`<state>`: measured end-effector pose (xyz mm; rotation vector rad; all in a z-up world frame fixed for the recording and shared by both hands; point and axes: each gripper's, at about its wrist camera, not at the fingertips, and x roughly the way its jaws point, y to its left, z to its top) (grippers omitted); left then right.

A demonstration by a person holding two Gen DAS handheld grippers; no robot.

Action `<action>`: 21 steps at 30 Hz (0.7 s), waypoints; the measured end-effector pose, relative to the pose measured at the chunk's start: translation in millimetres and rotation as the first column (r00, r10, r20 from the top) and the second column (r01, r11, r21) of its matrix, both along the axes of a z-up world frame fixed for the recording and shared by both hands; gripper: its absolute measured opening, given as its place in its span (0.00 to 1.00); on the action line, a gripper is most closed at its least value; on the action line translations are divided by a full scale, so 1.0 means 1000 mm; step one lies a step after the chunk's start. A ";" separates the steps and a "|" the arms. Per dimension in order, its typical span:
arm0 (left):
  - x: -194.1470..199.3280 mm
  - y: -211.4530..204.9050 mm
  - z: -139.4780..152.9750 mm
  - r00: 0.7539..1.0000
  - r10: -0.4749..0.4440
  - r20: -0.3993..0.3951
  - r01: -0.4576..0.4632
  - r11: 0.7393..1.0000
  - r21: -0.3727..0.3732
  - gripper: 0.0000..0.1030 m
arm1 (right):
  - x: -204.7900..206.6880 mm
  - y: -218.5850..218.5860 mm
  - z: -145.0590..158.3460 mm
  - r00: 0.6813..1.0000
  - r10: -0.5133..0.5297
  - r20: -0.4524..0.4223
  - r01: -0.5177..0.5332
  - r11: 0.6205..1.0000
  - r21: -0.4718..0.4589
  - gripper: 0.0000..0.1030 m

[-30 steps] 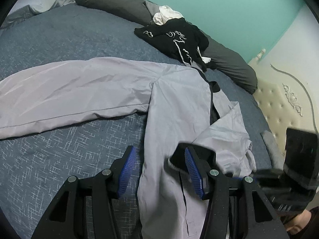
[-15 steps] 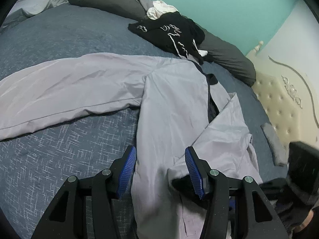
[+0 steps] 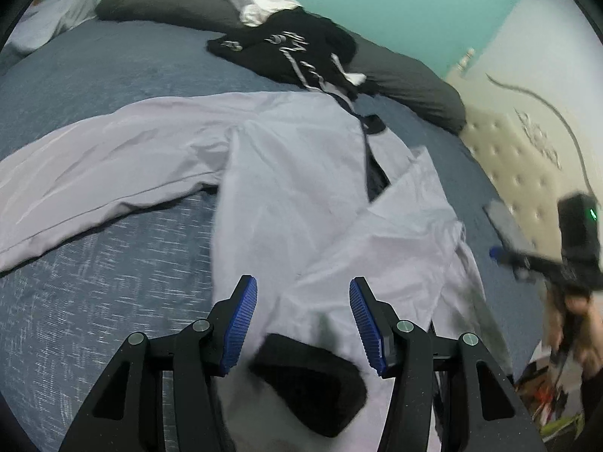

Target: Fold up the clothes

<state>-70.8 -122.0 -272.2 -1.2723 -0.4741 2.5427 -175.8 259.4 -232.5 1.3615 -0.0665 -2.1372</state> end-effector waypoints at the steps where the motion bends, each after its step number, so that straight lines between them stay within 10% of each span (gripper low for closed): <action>1: -0.001 0.004 -0.003 1.000 -0.009 0.006 0.009 1.000 -0.009 0.54 | -0.005 0.013 -0.004 0.999 -0.038 -0.013 0.038 0.999 0.036 0.47; 21: -0.011 0.030 -0.063 0.992 -0.024 0.121 0.039 0.992 -0.120 0.56 | -0.108 0.108 -0.097 0.964 -0.242 -0.107 0.265 0.886 0.380 0.47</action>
